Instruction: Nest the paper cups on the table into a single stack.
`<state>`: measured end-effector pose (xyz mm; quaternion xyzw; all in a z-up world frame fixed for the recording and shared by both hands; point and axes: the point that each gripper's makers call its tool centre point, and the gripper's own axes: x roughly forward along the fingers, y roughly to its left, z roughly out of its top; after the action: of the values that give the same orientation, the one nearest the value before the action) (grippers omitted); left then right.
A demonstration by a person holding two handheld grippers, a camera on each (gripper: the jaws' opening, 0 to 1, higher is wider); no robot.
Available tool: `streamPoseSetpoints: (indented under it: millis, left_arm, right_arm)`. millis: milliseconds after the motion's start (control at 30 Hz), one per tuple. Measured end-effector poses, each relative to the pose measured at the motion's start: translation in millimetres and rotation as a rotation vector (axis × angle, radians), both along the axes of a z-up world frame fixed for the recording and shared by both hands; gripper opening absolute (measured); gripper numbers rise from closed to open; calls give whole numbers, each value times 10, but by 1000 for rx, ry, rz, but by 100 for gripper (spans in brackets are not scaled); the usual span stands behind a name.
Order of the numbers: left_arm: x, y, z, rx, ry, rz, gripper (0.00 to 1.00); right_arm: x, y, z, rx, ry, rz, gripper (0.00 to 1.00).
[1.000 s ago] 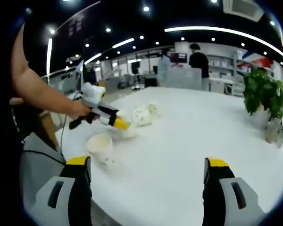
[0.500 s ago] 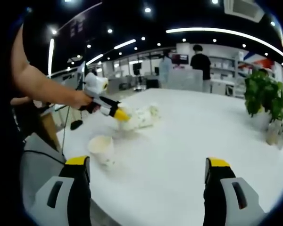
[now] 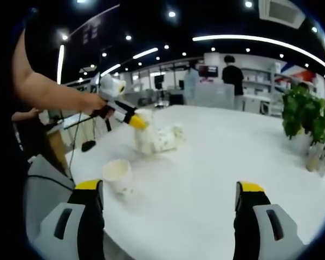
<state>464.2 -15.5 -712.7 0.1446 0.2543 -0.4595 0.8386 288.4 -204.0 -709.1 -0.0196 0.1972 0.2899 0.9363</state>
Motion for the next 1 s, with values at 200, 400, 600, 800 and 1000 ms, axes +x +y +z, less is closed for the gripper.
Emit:
streamPoseSetpoints:
  millis: [200,400,600,800,1000]
  left_arm:
    - [45,-26,265,-25,-4,17,38]
    - [111,-47,511,-29,-6,25,38]
    - [157,-49,700,-27,-17,25,38]
    - [154,-58,764,-20,-15,12,38]
    - [144,-67,792,-16,-16,4,38]
  right_arm:
    - [29,0,29,4,-8,0,100]
    - [44,5,48,6,-15,0,100]
    - [46,2,53,9,-15,1,99]
    - [53,-4,56,16,-15,-2,99]
    - [71,2,66,17,-19,1,99]
